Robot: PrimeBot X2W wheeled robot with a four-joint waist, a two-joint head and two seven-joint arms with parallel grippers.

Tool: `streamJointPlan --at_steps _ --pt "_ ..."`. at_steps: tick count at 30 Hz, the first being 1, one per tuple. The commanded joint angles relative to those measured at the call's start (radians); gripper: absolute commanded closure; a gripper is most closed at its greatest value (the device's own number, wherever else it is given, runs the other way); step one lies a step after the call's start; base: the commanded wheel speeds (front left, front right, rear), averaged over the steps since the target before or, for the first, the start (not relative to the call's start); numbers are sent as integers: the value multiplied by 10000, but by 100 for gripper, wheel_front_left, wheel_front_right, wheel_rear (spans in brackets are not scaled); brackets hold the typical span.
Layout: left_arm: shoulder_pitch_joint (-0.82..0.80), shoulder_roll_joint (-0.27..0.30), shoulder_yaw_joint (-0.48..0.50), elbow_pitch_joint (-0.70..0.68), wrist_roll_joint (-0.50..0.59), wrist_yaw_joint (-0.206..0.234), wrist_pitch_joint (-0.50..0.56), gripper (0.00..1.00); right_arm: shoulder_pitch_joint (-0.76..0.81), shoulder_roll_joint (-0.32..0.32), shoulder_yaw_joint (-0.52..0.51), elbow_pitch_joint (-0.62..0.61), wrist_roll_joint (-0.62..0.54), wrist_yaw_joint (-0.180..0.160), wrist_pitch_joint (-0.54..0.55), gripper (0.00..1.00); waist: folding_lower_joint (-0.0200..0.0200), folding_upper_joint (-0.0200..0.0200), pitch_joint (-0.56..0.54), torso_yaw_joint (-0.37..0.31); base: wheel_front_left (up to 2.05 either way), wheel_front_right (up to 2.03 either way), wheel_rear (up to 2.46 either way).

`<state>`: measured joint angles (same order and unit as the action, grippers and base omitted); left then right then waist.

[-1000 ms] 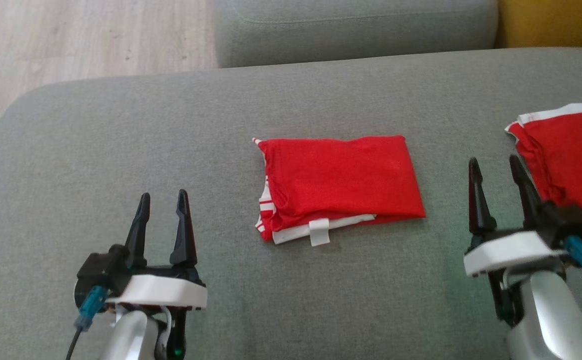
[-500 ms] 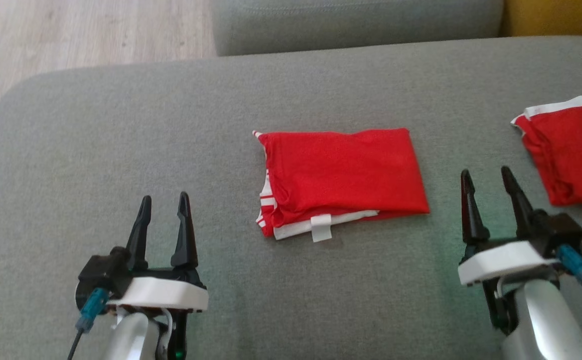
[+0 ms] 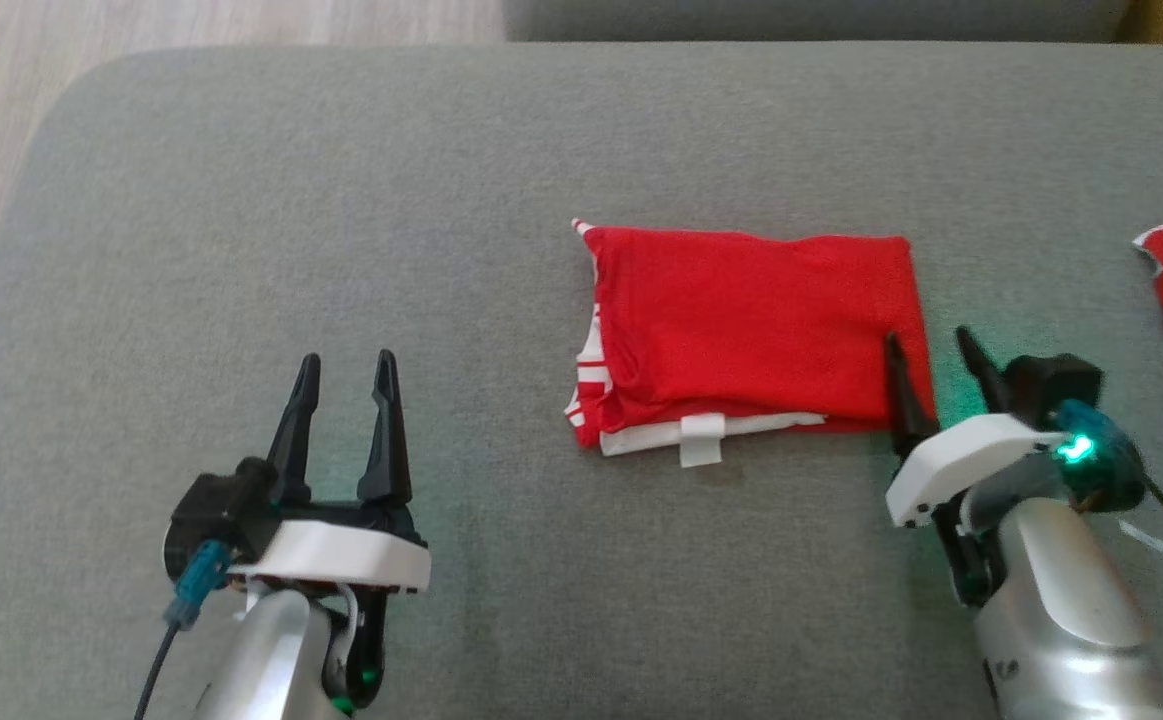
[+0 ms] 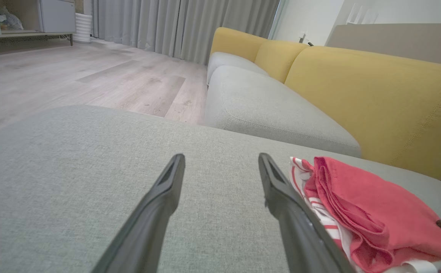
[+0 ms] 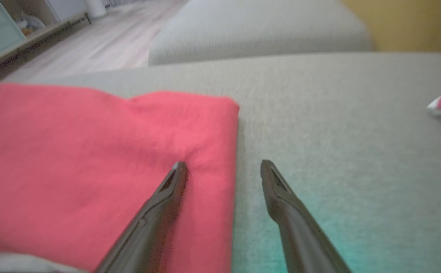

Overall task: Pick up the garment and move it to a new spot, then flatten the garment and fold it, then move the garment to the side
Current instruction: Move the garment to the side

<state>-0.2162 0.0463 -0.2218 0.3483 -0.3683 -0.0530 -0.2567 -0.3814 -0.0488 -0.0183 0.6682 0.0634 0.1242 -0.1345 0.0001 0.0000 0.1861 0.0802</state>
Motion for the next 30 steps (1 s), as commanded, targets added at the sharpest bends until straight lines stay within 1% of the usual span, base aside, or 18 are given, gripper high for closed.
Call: streamJointPlan --at_steps 1,7,8,9,11,16,23,27,29,30 --pt "-448 39 253 -289 54 -3 -51 0 -458 -14 341 152 154 65 126 0 -1 0 168 191 0 0 0" --pt "-543 39 200 -266 53 7 -51 0 -980 -14 895 1764 450 65 622 0 -1 0 267 377 0 0 0" --pt "-545 39 204 -259 57 6 -51 0 -1048 -14 1045 1949 516 65 643 69 -1 0 258 384 0 0 0" --pt "-545 39 215 -250 62 8 -51 0 -1111 -14 1168 2092 547 65 600 100 -1 0 241 378 0 0 0" --pt "-537 39 257 -227 93 31 -51 0 -1220 -14 1358 2315 549 65 442 100 -1 0 177 316 0 0 0" --pt "-460 39 281 -216 161 13 -51 0 -1499 -14 1406 2498 -114 65 -222 100 -1 0 -82 -46 0 0 0" --pt "-298 39 239 -260 198 13 -51 0 -1643 -100 1073 1988 -1548 65 -659 100 -1 0 -447 -841 0 0 0" --pt "-228 39 194 -282 199 25 -51 0 -1622 -412 1173 1573 -1971 65 -596 100 -1 0 -541 -1205 0 0 0" --pt "-195 39 179 -305 203 42 -51 0 -1617 -744 1292 1224 -2125 65 -474 100 -1 0 -549 -1439 0 0 0" --pt "-199 39 178 -333 219 49 -51 0 -1639 -1198 1425 829 -2179 65 -308 100 -1 0 -499 -1647 0 0 0"
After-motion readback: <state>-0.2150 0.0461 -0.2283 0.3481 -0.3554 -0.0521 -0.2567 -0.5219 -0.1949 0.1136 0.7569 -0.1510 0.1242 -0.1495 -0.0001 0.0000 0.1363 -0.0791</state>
